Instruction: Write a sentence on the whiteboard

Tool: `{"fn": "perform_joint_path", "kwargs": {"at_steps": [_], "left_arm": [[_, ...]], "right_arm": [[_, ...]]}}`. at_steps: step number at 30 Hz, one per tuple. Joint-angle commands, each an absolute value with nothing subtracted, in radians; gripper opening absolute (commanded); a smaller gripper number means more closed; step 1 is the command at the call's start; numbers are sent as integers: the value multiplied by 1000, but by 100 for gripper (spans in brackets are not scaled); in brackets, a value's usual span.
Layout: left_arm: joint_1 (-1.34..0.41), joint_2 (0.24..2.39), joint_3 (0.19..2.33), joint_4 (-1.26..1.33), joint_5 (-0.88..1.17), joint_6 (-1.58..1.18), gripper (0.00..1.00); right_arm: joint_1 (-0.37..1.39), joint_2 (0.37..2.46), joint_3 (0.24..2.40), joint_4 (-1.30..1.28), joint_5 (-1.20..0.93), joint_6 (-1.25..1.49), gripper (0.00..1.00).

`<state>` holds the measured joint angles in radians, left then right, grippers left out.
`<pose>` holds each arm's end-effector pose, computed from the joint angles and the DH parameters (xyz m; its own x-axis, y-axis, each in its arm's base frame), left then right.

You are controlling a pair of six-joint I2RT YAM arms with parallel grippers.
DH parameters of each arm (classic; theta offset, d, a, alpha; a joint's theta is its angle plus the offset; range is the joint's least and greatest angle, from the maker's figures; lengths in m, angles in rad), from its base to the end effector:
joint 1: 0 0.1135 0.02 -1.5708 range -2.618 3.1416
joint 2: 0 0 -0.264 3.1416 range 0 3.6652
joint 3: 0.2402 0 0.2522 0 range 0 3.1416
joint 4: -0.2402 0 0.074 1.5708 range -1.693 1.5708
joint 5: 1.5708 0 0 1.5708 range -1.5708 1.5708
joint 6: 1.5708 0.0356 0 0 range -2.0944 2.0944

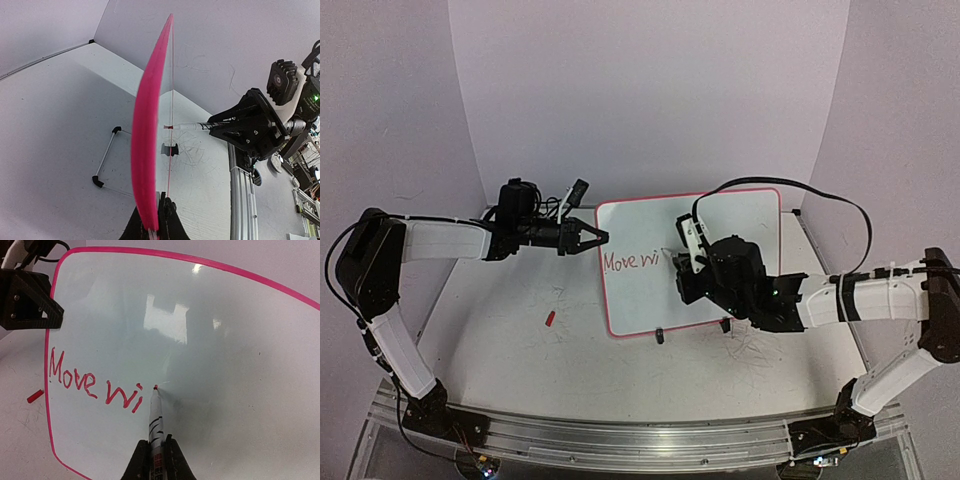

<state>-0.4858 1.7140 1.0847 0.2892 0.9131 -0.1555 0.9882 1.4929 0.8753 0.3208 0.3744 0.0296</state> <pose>0.3240 -0.2030 0.2472 -0.4378 0.1241 -0.8905 0.8881 0.2140 -0.4068 0.1959 0.2737 0.2524 -0.1781 -0.2203 -0.9590 -0.5797 0.8110 -0.0786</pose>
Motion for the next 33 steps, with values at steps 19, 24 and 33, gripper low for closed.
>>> {"fn": "perform_joint_path", "kwargs": {"at_steps": [19, 24, 33], "left_arm": [[-491, 1683, 1078, 287, 860, -52, 0], [-491, 1684, 1080, 286, 862, -52, 0], [-491, 1686, 1080, 287, 864, -54, 0]], "right_arm": [[986, 1494, 858, 283, 357, 72, 0], [986, 1493, 852, 274, 352, 78, 0], [985, 1491, 844, 260, 339, 85, 0]]}}
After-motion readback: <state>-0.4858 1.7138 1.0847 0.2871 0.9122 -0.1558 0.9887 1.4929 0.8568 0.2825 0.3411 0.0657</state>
